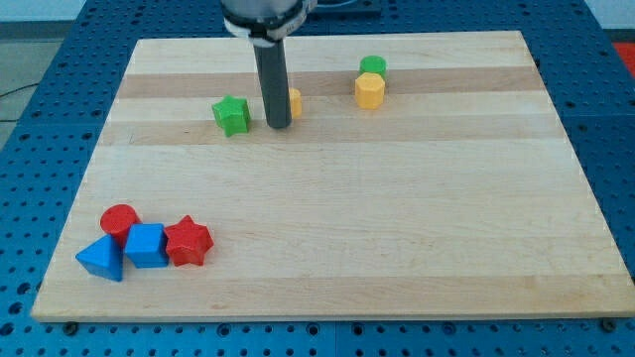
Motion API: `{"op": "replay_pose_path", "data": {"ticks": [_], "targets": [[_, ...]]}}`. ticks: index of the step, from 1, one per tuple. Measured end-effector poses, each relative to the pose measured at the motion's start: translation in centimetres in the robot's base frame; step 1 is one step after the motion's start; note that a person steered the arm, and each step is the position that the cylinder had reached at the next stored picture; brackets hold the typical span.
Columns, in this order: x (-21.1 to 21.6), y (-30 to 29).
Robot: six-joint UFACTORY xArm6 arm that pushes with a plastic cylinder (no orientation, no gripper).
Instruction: Move the yellow heart parallel to the left of the green circle
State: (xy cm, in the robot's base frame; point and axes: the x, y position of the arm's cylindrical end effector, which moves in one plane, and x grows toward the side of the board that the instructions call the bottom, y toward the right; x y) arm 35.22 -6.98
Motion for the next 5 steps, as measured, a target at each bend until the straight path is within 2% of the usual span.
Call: {"op": "replay_pose_path", "data": {"ticks": [1, 2, 3, 5], "targets": [[-0.9, -0.7], [2.1, -0.7], [2.9, 1.8], [-3.0, 1.9]]}}
